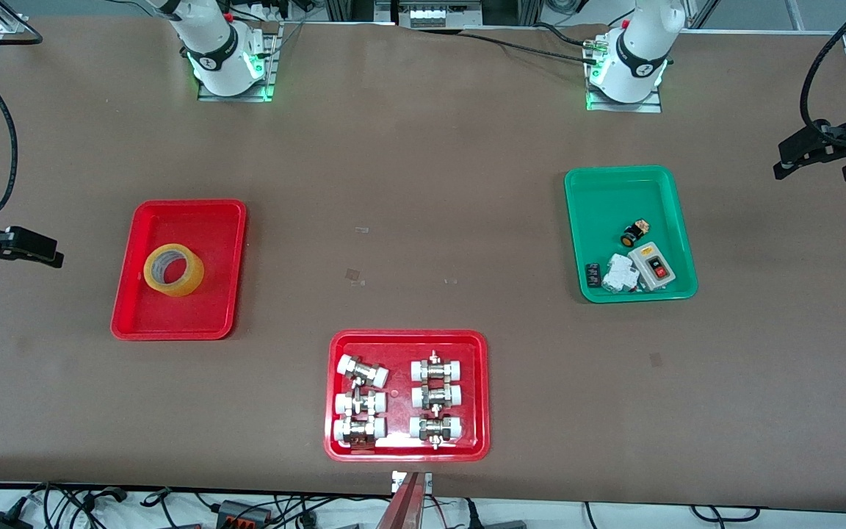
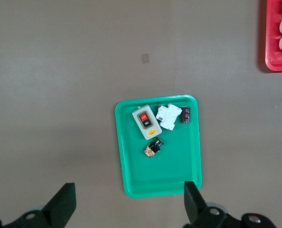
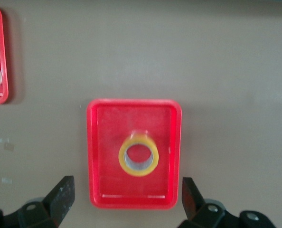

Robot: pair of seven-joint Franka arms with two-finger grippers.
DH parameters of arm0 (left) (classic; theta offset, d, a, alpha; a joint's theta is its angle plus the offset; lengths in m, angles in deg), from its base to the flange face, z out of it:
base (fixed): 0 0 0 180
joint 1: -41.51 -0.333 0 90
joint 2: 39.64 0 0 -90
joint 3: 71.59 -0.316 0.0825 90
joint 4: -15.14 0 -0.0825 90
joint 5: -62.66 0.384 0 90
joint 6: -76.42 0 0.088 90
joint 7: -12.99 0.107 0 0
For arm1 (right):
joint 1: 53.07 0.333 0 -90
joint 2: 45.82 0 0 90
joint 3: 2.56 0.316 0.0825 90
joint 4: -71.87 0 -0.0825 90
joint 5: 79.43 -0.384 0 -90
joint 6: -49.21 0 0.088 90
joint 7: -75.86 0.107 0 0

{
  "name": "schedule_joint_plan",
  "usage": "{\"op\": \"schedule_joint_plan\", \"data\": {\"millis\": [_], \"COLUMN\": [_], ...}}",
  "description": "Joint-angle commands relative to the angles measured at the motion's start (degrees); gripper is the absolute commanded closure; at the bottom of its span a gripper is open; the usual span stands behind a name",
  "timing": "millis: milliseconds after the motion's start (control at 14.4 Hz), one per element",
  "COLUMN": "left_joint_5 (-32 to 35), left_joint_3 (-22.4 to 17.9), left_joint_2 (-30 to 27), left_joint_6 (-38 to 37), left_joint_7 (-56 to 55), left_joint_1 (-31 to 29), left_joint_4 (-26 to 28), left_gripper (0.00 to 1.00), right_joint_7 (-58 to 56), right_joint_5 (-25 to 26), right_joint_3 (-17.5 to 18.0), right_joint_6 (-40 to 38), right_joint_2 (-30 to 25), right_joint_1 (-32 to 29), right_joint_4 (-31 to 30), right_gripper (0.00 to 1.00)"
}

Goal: Left arm passes tape to right arm into tray

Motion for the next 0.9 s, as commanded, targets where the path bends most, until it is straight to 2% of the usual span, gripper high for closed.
{"op": "schedule_joint_plan", "data": {"millis": [0,208,485,831], "left_joint_5": [0.99,0.99,0.99,0.99], "left_joint_3": [0.17,0.17,0.17,0.17], "left_joint_2": [0.83,0.83,0.83,0.83], "left_joint_6": [-1.39,-1.39,-1.39,-1.39], "left_joint_7": [-0.48,-0.48,-0.48,-0.48], "left_joint_1": [0.12,0.21,0.21,0.21], "left_joint_4": [-1.87,-1.87,-1.96,-1.96], "left_gripper": [0.0,0.0,0.0,0.0], "right_joint_7": [1.4,1.4,1.32,1.32], "right_joint_5": [1.14,1.14,1.31,1.22], "right_joint_3": [-0.06,0.03,0.03,0.03], "right_joint_6": [6.67,6.69,8.71,11.6], "right_joint_2": [-6.27,-8.3,-16.38,-22.19], "right_joint_1": [0.22,-0.13,-0.13,-0.22], "right_joint_4": [-9.88,-12.0,-23.07,-31.69], "right_gripper": [0.0,0.0,0.0,0.0]}}
